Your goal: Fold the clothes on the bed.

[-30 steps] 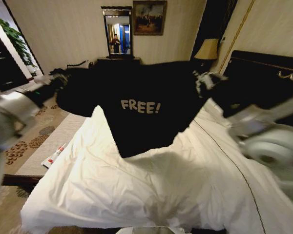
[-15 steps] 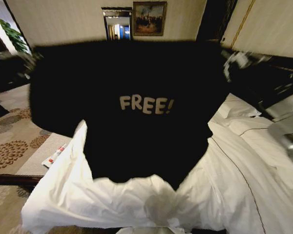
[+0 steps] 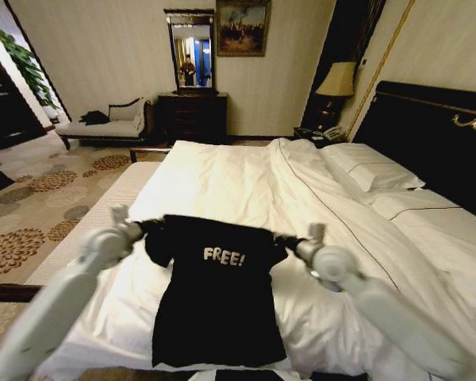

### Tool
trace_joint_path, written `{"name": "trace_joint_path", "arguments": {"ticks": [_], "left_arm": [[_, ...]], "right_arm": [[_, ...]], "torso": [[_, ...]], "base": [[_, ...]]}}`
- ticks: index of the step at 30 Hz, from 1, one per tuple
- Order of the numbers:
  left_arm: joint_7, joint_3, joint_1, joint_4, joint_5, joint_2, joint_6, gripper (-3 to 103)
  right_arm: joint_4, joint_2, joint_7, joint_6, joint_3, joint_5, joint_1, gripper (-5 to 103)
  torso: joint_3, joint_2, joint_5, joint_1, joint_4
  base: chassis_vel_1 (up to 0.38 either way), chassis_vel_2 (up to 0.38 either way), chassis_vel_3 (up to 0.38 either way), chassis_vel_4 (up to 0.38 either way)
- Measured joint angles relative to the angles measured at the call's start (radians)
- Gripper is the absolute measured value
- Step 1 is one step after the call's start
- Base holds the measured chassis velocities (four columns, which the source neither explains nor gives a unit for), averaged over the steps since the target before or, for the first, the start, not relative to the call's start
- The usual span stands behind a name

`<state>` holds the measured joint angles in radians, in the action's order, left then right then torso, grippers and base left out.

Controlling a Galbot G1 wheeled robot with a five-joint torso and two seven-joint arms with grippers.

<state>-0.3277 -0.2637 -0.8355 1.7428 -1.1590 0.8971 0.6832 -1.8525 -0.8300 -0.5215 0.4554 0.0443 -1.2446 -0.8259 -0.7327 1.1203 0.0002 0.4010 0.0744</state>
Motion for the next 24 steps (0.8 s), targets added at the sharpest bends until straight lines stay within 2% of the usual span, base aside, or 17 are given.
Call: {"name": "trace_joint_path", "arguments": {"ticks": [3,6,8,17,24], "left_arm": [[0.028,0.019,0.019,-0.071,0.040,0.047,-0.023,1],[0.040,0.020,0.025,-0.097,0.055,0.067,-0.032,1],[0.048,0.020,0.040,-0.141,0.071,0.100,-0.043,1],[0.052,0.059,0.140,-0.310,0.123,0.192,-0.064,1],[0.059,0.093,0.205,-0.430,0.130,0.247,-0.066,1]], "right_arm": [[0.097,-0.048,0.041,-0.047,0.039,0.089,0.050,0],[0.141,-0.065,0.055,-0.066,0.054,0.126,0.078,0],[0.223,-0.101,0.069,-0.096,0.079,0.172,0.129,0],[0.457,-0.209,0.083,-0.155,0.130,0.244,0.236,0],[0.559,-0.272,0.107,-0.199,0.128,0.298,0.254,0]], "torso": [[0.000,0.000,-0.0002,0.000,-0.0002],[0.000,0.000,-0.0005,-0.001,-0.0003],[0.000,0.000,-0.0001,-0.001,-0.0002],[0.000,0.000,-0.0001,0.000,-0.0001],[0.000,0.000,-0.0001,0.000,-0.0001]], "base": [[0.000,0.000,0.000,0.000],[0.000,0.000,0.000,0.000],[0.000,0.000,0.000,0.000],[0.000,0.000,0.000,0.000],[0.000,0.000,0.000,0.000]]}}
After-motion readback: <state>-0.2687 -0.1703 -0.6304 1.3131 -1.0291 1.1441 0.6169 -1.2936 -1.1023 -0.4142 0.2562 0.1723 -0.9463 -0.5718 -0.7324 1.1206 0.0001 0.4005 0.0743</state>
